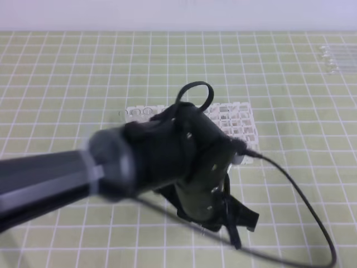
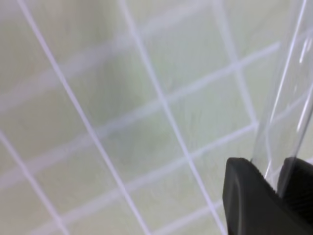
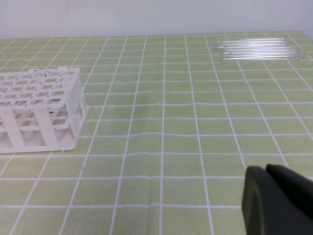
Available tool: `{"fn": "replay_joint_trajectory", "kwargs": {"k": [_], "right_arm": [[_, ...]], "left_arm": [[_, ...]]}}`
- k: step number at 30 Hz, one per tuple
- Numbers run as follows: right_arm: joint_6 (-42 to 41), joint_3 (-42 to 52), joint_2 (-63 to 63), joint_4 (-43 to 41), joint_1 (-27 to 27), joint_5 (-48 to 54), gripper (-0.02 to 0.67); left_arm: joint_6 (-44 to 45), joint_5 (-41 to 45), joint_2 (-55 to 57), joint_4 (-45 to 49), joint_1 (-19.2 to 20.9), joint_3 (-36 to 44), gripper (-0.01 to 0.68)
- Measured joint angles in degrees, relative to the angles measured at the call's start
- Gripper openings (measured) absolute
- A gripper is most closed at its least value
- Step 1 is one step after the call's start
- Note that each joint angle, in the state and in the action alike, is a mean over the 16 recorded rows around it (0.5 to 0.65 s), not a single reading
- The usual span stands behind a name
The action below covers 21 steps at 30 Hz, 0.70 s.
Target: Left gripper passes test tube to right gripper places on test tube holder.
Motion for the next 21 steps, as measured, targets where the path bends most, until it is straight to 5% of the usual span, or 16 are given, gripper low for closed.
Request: {"fn": "replay_joint_trajectory", "kwargs": {"k": [11,21], "right_arm": [[0.00,0.00,0.00,0.00,0.00,0.00,-0.017],[0.00,0.00,0.00,0.00,0.00,0.00,-0.017]], "left_arm": [[0.19,-18.13,-19.08,16.76,-5.63,19.13,0.025],[-0.21,-37.99,-33.34,27.44,-6.28,40.92,0.037]]}}
